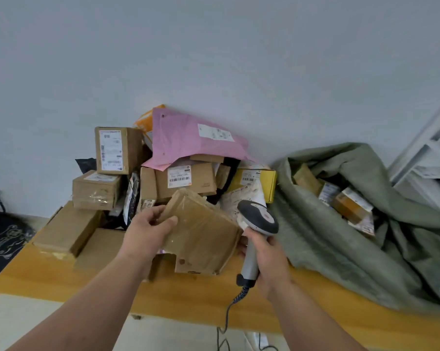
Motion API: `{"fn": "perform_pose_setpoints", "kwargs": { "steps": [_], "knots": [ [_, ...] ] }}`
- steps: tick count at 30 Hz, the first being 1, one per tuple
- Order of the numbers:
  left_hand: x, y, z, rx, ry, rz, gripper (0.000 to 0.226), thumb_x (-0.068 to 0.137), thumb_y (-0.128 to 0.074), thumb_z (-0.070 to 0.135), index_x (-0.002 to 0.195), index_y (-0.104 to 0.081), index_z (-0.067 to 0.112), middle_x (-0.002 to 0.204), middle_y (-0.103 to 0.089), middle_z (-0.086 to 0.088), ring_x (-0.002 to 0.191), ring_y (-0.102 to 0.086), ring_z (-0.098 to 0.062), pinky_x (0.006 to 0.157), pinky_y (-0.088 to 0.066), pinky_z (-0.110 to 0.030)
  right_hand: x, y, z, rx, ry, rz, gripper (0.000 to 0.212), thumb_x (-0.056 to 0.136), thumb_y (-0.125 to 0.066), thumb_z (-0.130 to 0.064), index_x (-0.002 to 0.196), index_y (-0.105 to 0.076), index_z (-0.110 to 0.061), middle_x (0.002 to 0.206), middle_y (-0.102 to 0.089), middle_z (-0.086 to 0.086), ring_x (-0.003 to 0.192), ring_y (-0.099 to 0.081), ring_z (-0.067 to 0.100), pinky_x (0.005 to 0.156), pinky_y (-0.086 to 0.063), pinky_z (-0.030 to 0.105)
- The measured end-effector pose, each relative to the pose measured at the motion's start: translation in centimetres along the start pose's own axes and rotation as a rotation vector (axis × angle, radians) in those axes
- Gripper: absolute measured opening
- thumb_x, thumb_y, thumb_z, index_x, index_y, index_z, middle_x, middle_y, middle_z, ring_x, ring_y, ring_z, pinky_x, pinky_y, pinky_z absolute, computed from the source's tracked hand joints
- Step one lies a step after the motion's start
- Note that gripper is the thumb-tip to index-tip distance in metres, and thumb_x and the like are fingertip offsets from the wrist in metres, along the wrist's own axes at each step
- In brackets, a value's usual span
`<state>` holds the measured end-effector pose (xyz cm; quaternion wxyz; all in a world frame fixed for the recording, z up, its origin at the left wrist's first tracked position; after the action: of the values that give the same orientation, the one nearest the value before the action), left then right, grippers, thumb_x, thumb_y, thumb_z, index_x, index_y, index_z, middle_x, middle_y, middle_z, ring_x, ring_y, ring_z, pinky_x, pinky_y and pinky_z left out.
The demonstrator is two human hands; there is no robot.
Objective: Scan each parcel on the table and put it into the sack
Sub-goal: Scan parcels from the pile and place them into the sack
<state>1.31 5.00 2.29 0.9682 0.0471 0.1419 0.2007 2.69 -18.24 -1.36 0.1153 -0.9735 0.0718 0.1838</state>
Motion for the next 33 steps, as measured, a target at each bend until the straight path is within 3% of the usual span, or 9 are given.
{"fn": "perform_pose_setpoints", "kwargs": {
  "steps": [3, 6, 9, 11, 18, 22, 25, 29, 33],
  "knots": [
    [-0.7, -2.5, -1.7, 0.034, 0.08, -0.06, 0.007, 0.096, -0.062, 0.027, 0.098, -0.067, 0.033, 0.102, -0.07, 0.001, 0.096, -0.066, -0.02, 0.081, -0.054, -0.035, -0.1, 2.9, -0.3, -0.042, 0.024, 0.031, 0.032, 0.092, -0.071, -0.028, 0.122, -0.06, -0.026, 0.112, -0.066, -0.006, 0.104, -0.064, 0.022, 0.097, -0.052, 0.046],
    [-1.5, -4.3, -3.7, 0.051, 0.163, -0.11, 0.008, 0.097, -0.06, 0.031, 0.102, -0.067, 0.031, 0.103, -0.069, 0.0, 0.095, -0.065, -0.021, 0.069, -0.055, -0.03, -0.2, 5.4, -0.2, -0.05, 0.027, 0.047, 0.029, 0.094, -0.069, -0.024, 0.121, -0.058, -0.026, 0.11, -0.066, -0.004, 0.1, -0.063, 0.02, 0.092, -0.052, 0.041],
    [-2.1, -5.4, -5.3, 0.097, 0.219, -0.128, 0.016, 0.091, -0.065, 0.044, 0.106, -0.066, 0.038, 0.113, -0.067, 0.002, 0.103, -0.063, -0.023, 0.09, -0.054, -0.043, -0.1, 7.2, 0.4, -0.055, -0.002, 0.052, 0.025, 0.094, -0.068, -0.022, 0.116, -0.058, -0.028, 0.108, -0.065, -0.005, 0.099, -0.063, 0.021, 0.094, -0.052, 0.043],
    [-2.3, -5.8, -5.8, 0.103, 0.231, -0.136, 0.024, 0.086, -0.068, 0.05, 0.108, -0.068, 0.039, 0.114, -0.068, 0.004, 0.107, -0.062, -0.023, 0.097, -0.051, -0.048, -0.1, 7.9, 0.8, -0.056, -0.02, 0.053, 0.019, 0.094, -0.068, -0.021, 0.106, -0.058, -0.032, 0.105, -0.064, -0.005, 0.096, -0.062, 0.018, 0.095, -0.052, 0.045],
    [-2.3, -6.6, -5.4, 0.088, 0.248, -0.1, 0.037, 0.081, -0.066, 0.064, 0.096, -0.069, 0.03, 0.103, -0.07, 0.001, 0.101, -0.065, -0.023, 0.094, -0.053, -0.049, 0.6, 9.1, 1.4, -0.025, -0.076, 0.127, 0.011, 0.094, -0.068, -0.022, 0.101, -0.06, -0.026, 0.105, -0.066, 0.005, 0.093, -0.067, 0.027, 0.082, -0.055, 0.042],
    [-2.6, -7.2, -5.3, 0.102, 0.271, -0.062, 0.053, 0.077, -0.062, 0.073, 0.098, -0.063, 0.024, 0.101, -0.067, -0.003, 0.097, -0.065, -0.027, 0.085, -0.058, -0.051, 0.7, 9.6, 1.5, -0.023, -0.088, 0.126, 0.016, 0.095, -0.066, -0.022, 0.11, -0.061, -0.022, 0.103, -0.066, 0.002, 0.087, -0.068, 0.026, 0.076, -0.055, 0.039],
    [-2.9, -7.9, -5.2, 0.068, 0.294, -0.063, 0.048, 0.08, -0.068, 0.063, 0.101, -0.061, 0.02, 0.101, -0.068, -0.005, 0.095, -0.067, -0.028, 0.085, -0.058, -0.052, 0.8, 10.1, 1.8, -0.047, -0.094, 0.116, 0.02, 0.095, -0.066, -0.021, 0.115, -0.06, -0.021, 0.106, -0.068, 0.003, 0.09, -0.067, 0.028, 0.077, -0.055, 0.04],
    [-2.8, -8.5, -5.3, 0.014, 0.288, -0.121, 0.022, 0.09, -0.069, 0.026, 0.11, -0.062, 0.021, 0.112, -0.068, -0.005, 0.102, -0.064, -0.028, 0.099, -0.05, -0.053, 1.0, 10.8, 2.3, 0.027, -0.14, 0.106, 0.019, 0.095, -0.065, -0.022, 0.113, -0.06, -0.026, 0.109, -0.07, 0.001, 0.099, -0.068, 0.03, 0.084, -0.056, 0.042],
    [-2.7, -9.2, -5.8, 0.084, 0.235, -0.232, 0.062, 0.089, -0.062, -0.001, 0.135, -0.055, 0.039, 0.119, -0.067, 0.007, 0.113, -0.059, -0.019, 0.108, -0.042, -0.043, 1.4, 11.3, 2.3, 0.104, -0.174, 0.094, 0.033, 0.093, -0.068, -0.03, 0.125, -0.057, -0.028, 0.124, -0.066, 0.001, 0.115, -0.061, 0.029, 0.105, -0.045, 0.055]
  ]
}}
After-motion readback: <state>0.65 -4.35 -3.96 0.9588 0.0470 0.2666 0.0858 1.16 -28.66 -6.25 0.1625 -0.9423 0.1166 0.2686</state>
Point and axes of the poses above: each hand's wrist, its own x-axis towards the middle knuckle, its own y-axis out of the back of the hand, z = x × y, the point moved 3 cm from there along x, towards the middle knuckle
